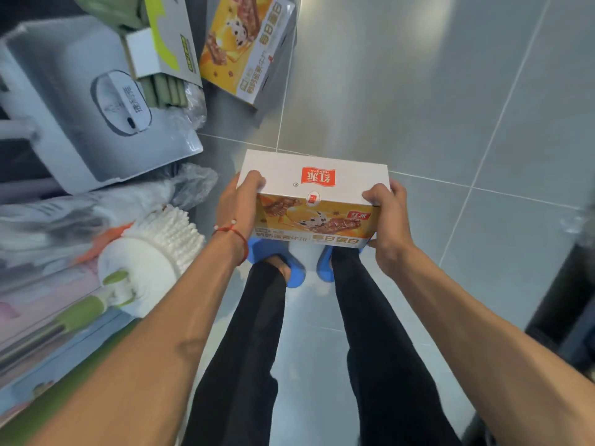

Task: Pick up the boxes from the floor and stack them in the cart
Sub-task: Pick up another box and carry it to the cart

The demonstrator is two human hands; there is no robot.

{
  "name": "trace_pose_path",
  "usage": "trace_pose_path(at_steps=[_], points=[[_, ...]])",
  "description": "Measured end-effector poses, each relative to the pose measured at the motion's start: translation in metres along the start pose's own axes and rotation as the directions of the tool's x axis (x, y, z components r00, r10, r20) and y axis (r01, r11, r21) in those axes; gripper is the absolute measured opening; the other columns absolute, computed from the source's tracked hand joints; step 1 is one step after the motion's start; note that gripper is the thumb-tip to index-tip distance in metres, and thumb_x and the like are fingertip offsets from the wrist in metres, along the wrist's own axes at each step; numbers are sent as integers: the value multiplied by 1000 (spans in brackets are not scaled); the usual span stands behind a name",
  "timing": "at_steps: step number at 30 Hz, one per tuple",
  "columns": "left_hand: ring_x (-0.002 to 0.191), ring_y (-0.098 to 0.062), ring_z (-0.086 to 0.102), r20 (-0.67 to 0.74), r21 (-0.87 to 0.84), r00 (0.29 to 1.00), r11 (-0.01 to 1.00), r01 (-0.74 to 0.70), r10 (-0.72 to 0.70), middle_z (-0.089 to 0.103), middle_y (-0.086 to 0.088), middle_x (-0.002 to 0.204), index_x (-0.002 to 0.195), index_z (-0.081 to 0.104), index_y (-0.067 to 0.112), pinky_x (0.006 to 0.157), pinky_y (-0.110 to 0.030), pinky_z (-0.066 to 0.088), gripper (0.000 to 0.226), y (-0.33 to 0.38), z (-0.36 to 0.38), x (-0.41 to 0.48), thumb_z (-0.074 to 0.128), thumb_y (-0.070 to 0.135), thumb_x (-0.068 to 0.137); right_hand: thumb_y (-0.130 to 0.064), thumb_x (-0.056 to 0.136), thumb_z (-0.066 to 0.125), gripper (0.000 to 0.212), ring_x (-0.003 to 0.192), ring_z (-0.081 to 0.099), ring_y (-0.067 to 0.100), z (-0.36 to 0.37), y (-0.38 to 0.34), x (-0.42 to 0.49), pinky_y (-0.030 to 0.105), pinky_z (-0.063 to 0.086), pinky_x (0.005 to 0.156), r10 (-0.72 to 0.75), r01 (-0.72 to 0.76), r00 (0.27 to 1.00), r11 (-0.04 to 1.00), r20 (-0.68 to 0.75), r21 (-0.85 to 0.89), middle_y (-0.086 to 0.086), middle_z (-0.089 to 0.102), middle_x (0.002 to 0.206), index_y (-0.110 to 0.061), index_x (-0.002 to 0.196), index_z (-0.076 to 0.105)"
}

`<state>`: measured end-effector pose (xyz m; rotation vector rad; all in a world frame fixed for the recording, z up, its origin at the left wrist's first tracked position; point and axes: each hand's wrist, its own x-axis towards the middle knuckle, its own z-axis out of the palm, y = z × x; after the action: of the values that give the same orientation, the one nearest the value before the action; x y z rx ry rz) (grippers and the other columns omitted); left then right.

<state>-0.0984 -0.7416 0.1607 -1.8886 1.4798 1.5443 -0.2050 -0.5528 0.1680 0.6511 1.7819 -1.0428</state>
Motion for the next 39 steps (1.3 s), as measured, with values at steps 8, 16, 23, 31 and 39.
trace_pose_path(at_steps=[8, 16, 23, 31, 39], points=[[92, -30, 60, 40, 80, 984, 982, -174, 171, 69, 7, 104, 108, 60, 49, 80, -47, 46, 47, 57, -35, -107, 50, 49, 62, -29, 77, 54, 62, 107, 64, 10, -51, -62, -105, 36, 56, 85, -244, 240, 966, 970, -88, -47, -13, 66, 119, -31, 139, 52], [95, -13, 61, 24, 83, 953, 949, -303, 302, 65, 12, 107, 129, 47, 28, 79, -29, 44, 47, 109, -60, -228, 65, 46, 89, -25, 79, 61, 64, 96, 64, 5, -96, -115, -219, 6, 47, 63, -364, 366, 929, 931, -62, 16, -3, 64, 118, -21, 140, 46], [112, -19, 59, 165, 239, 826, 790, -564, 539, 61, 8, 125, 141, 39, 33, 99, -39, 47, 70, 142, -88, -298, 70, 54, 82, -20, 92, 77, 55, 94, 64, -9, -116, -114, -303, 12, 53, 78, -383, 410, 897, 908, -220, 91, -17, 63, 113, -21, 136, 44], [108, -22, 59, 390, 336, 693, 607, -720, 607, 59, 10, 119, 139, 35, 31, 90, -33, 45, 58, 156, -94, -364, 65, 43, 91, -30, 94, 76, 70, 116, 61, 9, -117, -68, -385, 11, 51, 85, -333, 465, 821, 861, -464, 205, -7, 59, 132, -30, 151, 35], [98, -16, 58, 575, 403, 465, 261, -877, 674, 55, 11, 111, 131, 30, 33, 84, -39, 54, 53, 132, -79, -441, 61, 50, 92, -25, 91, 78, 62, 91, 61, -18, -139, -1, -460, 3, 48, 69, -166, 532, 715, 759, -679, 375, -18, 61, 117, -30, 143, 44]])
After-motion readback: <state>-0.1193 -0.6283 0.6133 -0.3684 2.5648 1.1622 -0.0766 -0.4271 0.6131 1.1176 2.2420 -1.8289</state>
